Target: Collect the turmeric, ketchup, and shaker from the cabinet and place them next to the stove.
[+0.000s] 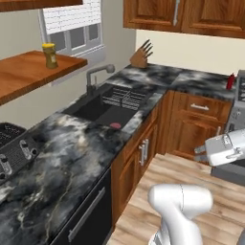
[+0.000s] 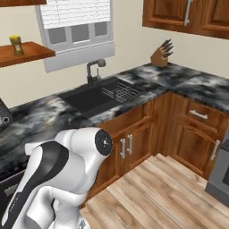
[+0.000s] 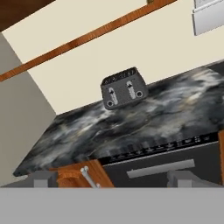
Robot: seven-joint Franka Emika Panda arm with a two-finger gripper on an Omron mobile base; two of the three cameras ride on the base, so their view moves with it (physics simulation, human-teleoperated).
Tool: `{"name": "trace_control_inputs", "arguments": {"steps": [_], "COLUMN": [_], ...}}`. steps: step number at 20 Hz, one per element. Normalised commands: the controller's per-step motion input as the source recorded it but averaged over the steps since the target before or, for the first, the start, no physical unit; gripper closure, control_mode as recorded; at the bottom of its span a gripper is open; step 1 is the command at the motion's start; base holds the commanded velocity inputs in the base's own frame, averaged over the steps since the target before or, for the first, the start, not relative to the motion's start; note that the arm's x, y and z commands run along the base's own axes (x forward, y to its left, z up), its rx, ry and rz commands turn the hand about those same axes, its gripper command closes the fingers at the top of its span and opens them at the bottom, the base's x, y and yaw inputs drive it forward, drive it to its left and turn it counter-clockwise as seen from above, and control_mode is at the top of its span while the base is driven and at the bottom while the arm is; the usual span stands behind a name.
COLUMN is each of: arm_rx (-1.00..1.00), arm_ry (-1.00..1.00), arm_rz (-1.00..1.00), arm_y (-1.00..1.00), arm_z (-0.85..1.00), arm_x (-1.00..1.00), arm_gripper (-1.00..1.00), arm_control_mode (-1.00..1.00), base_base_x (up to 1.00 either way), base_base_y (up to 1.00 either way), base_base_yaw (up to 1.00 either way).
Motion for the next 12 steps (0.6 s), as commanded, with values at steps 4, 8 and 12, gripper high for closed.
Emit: {"name": "trace_control_inputs", "arguments": {"steps": [4, 8, 12], "arm_rx": [0.00, 0.00, 0.00], "arm_ry": [0.00, 0.00, 0.00], "arm_rz": [0.00, 0.00, 0.00], "arm_y": [0.00, 0.00, 0.00], "arm_z": [0.00, 0.00, 0.00], "arm_x": [0.00, 0.00, 0.00], "arm_gripper": [-1.00, -1.00, -1.00], "arm_control_mode": [1.00, 1.00, 1.00], "base_base_x": [0.32, 0.46, 0.47], "base_base_y": [0.09, 0.00, 0.00], "base_base_yaw": [0.36, 0.40, 0.42]}}
